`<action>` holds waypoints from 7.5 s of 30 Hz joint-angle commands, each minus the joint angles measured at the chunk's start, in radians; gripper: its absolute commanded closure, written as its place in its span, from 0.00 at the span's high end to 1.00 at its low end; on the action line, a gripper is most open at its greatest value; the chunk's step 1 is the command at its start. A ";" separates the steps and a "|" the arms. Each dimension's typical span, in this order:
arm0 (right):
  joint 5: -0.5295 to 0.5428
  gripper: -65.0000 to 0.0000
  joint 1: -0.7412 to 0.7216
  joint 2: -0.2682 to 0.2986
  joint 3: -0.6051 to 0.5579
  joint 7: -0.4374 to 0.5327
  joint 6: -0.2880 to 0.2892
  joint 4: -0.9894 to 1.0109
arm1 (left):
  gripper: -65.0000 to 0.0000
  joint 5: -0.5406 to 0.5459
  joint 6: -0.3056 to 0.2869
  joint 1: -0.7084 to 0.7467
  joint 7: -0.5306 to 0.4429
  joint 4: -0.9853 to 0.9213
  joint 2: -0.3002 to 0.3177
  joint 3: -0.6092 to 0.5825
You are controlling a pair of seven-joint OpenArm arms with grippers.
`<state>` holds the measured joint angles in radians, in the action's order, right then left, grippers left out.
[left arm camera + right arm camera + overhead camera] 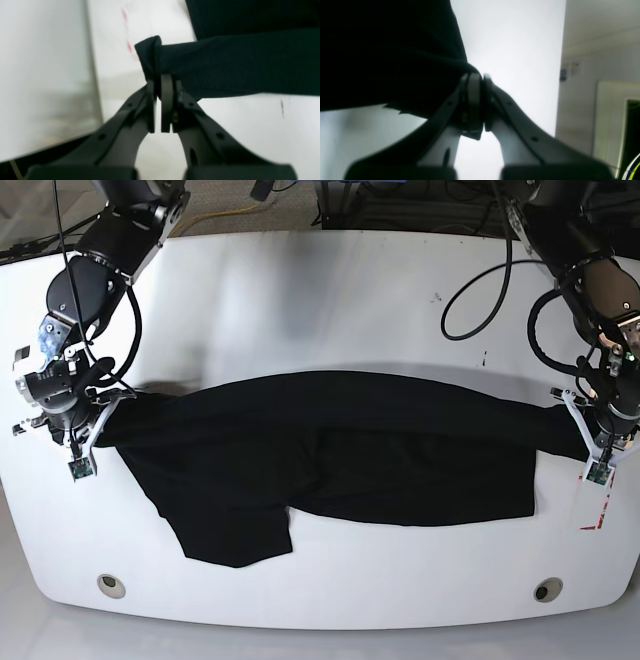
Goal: Fold the T-shirt properly
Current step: 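Lift the shirt with both grippers and lay it flat, pulling back, then pull both grippers back, smoothing the shirt flat, then release, then move the right gripper to the shirt's hem edge and grasp it, then move the left gripper to the hem corner and grasp it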
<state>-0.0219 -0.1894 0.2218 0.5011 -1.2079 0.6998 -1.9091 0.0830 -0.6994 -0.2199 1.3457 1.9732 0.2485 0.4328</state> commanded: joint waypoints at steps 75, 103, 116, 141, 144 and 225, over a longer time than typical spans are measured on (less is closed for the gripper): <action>0.333 0.00 0.383 0.020 0.212 0.069 -0.002 0.234 | 0.61 0.196 0.001 -0.003 -0.277 -0.636 0.328 -0.111; 0.466 0.65 0.362 -0.060 0.403 0.046 -0.002 0.263 | 0.60 0.212 0.001 0.221 -0.456 -0.618 0.216 -0.113; 0.472 0.02 0.393 -0.022 0.314 0.041 -0.002 0.333 | 0.15 -0.164 0.001 0.308 -0.475 -0.538 0.113 -0.042; 0.474 0.65 0.486 0.032 0.245 0.041 -0.002 0.078 | 0.51 -0.090 0.001 0.687 -0.314 -0.067 0.143 0.094; 0.471 0.65 0.414 0.029 0.241 0.041 -0.002 0.086 | 0.51 -0.059 0.001 0.663 -0.312 -0.035 0.143 0.116; -0.069 0.00 -0.370 -0.106 -0.095 0.612 -0.002 1.206 | 0.73 -0.131 0.241 -0.430 -0.955 -1.503 0.245 -0.027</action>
<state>-0.0563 -0.5461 0.1059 0.4065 -0.5606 0.7074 -0.6991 -0.0563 -0.4561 -0.6102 0.4412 0.4873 0.4763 0.4595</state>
